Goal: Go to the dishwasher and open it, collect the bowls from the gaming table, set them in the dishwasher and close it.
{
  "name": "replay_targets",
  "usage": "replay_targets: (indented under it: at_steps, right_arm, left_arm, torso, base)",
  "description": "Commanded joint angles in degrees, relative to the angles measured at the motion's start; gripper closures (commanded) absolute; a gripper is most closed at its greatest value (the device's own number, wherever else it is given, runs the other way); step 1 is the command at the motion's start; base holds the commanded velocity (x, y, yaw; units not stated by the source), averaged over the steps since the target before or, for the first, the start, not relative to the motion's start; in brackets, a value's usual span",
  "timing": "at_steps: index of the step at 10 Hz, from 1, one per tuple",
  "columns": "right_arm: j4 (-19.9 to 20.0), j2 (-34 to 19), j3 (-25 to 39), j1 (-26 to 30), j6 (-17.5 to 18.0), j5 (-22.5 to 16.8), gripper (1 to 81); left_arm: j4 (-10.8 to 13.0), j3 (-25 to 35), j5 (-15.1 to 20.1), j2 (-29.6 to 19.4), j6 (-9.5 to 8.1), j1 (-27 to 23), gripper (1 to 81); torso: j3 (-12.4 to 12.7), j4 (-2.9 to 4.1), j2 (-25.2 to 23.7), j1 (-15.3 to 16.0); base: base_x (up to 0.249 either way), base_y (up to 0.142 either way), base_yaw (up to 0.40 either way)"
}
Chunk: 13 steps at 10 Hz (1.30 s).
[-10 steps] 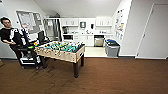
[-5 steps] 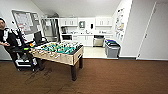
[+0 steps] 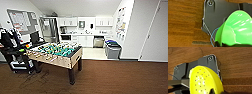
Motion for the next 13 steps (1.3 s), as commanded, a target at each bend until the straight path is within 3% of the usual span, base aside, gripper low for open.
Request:
replay_targets:
  at_steps: [1, 13]
  right_arm:
    - [0.0, -1.6, -1.0, 2.0, -0.1, -1.8, 81.1]
    - [0.1, -1.6, -1.0, 2.1, -0.1, -1.6, 81.1]
  left_arm:
    - [0.3, 0.2, 3.3, -0.5, 0.14, -2.4, 81.1]
    - [0.4, 0.2, 3.3, -0.2, 0.14, -2.4, 81.1]
  torso:
    - [0.0, 0.00, 0.0, 0.0]
    - [0.0, 0.00, 0.0, 0.0]
  base:
    - [0.258, -0.074, 0.000]
    - [0.259, -0.080, 0.000]
